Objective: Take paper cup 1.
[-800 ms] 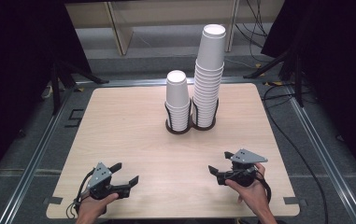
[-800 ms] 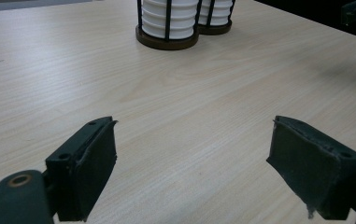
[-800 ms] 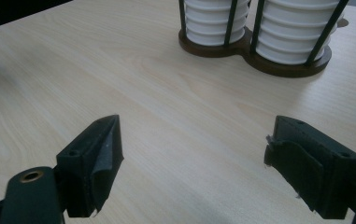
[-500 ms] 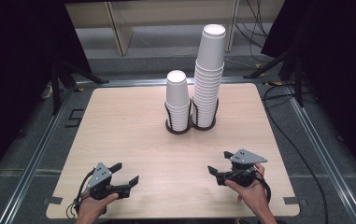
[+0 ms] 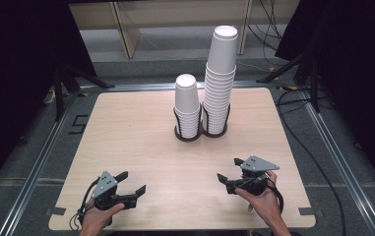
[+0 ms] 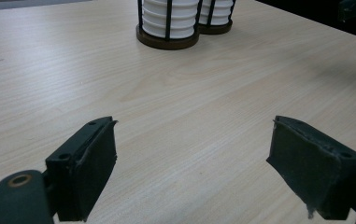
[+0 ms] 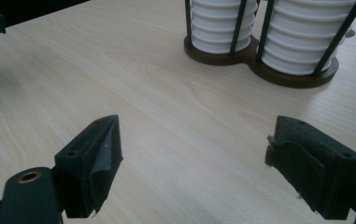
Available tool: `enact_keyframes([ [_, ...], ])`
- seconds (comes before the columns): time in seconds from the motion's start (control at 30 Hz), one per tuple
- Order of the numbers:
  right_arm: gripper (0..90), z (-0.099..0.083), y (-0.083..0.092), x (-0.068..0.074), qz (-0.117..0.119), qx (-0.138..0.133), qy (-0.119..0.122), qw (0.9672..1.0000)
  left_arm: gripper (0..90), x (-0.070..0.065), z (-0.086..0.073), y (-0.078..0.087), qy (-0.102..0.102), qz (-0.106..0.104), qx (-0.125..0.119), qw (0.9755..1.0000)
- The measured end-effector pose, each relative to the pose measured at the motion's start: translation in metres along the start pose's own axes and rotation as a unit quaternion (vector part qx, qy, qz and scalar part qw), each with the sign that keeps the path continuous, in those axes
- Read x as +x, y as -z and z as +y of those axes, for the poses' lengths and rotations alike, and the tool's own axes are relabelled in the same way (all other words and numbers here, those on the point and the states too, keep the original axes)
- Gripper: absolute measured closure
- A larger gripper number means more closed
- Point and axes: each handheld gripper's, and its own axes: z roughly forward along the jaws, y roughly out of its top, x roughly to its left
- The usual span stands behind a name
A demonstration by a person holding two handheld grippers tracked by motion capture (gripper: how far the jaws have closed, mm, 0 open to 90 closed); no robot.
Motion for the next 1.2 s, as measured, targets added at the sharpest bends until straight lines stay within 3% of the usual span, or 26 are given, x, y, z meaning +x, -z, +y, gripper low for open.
enact_keyframes([
  [0.03,17.4,0.002,0.000,0.000,-0.002,-0.003,0.010,0.9999,14.3,0.000,0.000,-0.001,0.000,-0.002,-0.004,1.0000],
  [0.27,17.0,0.007,-0.001,-0.002,0.003,-0.010,0.013,0.9999,14.3,0.000,-0.001,-0.002,-0.003,-0.002,0.000,1.0000],
  [0.33,17.0,0.008,-0.003,-0.003,0.006,-0.023,0.014,0.9996,14.3,-0.001,-0.001,-0.002,0.004,0.001,0.005,1.0000],
  [0.37,16.9,0.009,-0.001,-0.004,0.000,-0.010,0.019,0.9998,14.3,-0.001,-0.001,-0.001,0.006,0.004,0.009,0.9999],
  [0.4,16.9,0.010,-0.001,-0.003,0.002,-0.015,0.012,0.9998,14.3,-0.001,-0.001,-0.001,0.006,0.004,0.009,0.9999],
  [0.47,17.0,0.012,-0.001,-0.002,0.004,-0.006,0.006,1.0000,14.3,0.000,-0.001,-0.003,0.000,-0.004,-0.004,1.0000],
  [0.57,17.0,0.014,-0.001,-0.003,0.007,-0.014,0.016,0.9997,14.3,-0.002,-0.002,-0.001,0.014,0.008,0.010,0.9998],
  [0.67,16.5,0.018,-0.002,-0.001,0.009,-0.012,0.017,0.9997,14.3,0.000,-0.001,-0.001,0.010,0.007,0.012,0.9998],
  [0.8,15.9,0.024,-0.008,0.001,0.022,-0.019,0.023,0.9993,14.3,0.002,-0.002,-0.004,0.002,-0.001,-0.001,1.0000],
  [0.83,15.9,0.026,-0.008,0.001,0.013,-0.017,0.036,0.9991,14.3,0.002,-0.002,-0.004,0.003,-0.001,-0.001,1.0000],
  [0.9,16.0,0.027,-0.009,0.001,0.019,-0.021,0.034,0.9990,14.3,0.002,-0.002,-0.004,0.006,0.000,-0.003,1.0000],
  [0.97,15.9,0.031,-0.012,0.003,0.020,-0.015,0.027,0.9993,14.3,0.001,-0.002,-0.001,0.014,0.012,0.014,0.9997],
  [1.0,15.9,0.033,-0.013,0.002,0.020,-0.015,0.030,0.9992,14.3,0.002,-0.002,-0.003,0.006,0.001,-0.002,1.0000],
  [1.13,15.6,0.039,-0.018,0.001,0.027,-0.027,0.039,0.9985,14.3,0.002,-0.002,-0.004,0.005,-0.001,-0.001,1.0000],
  [1.2,15.6,0.042,-0.020,0.002,0.030,-0.027,0.031,0.9987,14.3,0.002,-0.002,-0.004,0.006,-0.001,-0.002,1.0000],
])
